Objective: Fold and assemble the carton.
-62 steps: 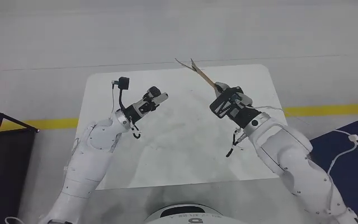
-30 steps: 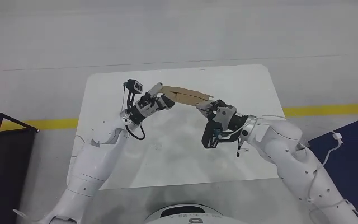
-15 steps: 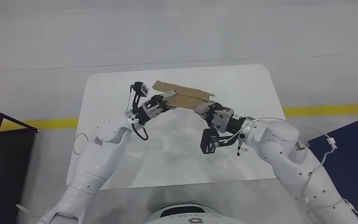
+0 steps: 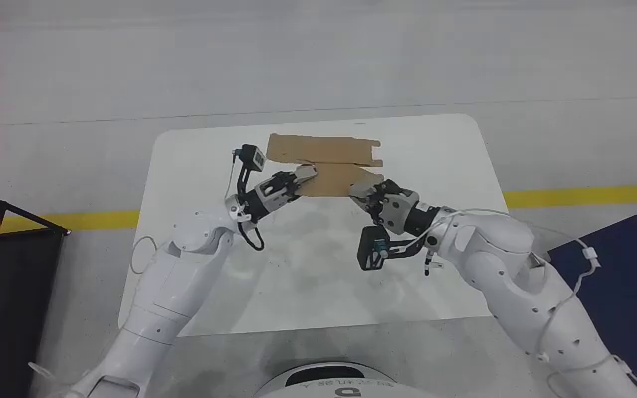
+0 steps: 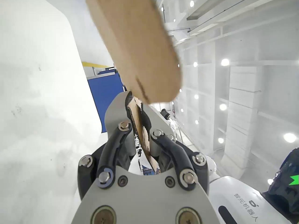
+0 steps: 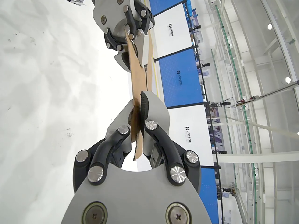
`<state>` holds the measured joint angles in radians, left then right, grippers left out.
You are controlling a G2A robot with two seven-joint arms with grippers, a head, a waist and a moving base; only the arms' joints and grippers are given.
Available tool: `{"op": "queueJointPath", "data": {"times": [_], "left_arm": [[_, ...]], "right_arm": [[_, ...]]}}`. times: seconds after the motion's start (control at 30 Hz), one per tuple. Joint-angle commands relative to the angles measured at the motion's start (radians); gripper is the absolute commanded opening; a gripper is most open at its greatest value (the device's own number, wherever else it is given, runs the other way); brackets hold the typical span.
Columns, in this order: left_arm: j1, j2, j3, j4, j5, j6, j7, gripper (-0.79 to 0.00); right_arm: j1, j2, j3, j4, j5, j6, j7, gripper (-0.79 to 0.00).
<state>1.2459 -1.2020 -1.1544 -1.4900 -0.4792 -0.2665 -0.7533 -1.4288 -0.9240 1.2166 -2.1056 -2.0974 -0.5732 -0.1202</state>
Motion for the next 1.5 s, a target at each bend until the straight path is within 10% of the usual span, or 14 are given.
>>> {"op": "queueJointPath", "data": {"times": [0.0,0.23,0.6,1.03,1.27,1.47], "left_arm": [[-0.001,-0.001,-0.001,0.01,-0.013,-0.023,-0.011,-0.785],[-0.029,-0.004,-0.024,0.094,-0.065,-0.106,-0.043,-0.785],[-0.082,-0.006,-0.045,0.225,-0.115,-0.296,-0.182,-0.785],[-0.151,-0.021,-0.006,0.335,-0.179,-0.373,-0.284,-0.785],[-0.161,-0.026,0.01,0.354,-0.198,-0.434,-0.355,-0.785],[-0.147,-0.022,0.014,0.335,-0.202,-0.435,-0.365,-0.785]], "right_arm": [[-0.003,-0.001,0.005,-0.007,0.002,0.005,0.009,0.0],[-0.037,-0.007,0.08,0.01,0.173,0.065,0.061,0.0],[-0.113,-0.044,0.179,0.113,1.006,0.205,0.279,0.0],[-0.117,-0.043,0.184,0.095,1.048,0.163,0.313,0.0],[-0.088,-0.064,0.133,0.27,1.537,0.108,0.304,0.0],[-0.027,-0.071,0.097,0.361,1.664,0.069,0.404,-0.102]]}}
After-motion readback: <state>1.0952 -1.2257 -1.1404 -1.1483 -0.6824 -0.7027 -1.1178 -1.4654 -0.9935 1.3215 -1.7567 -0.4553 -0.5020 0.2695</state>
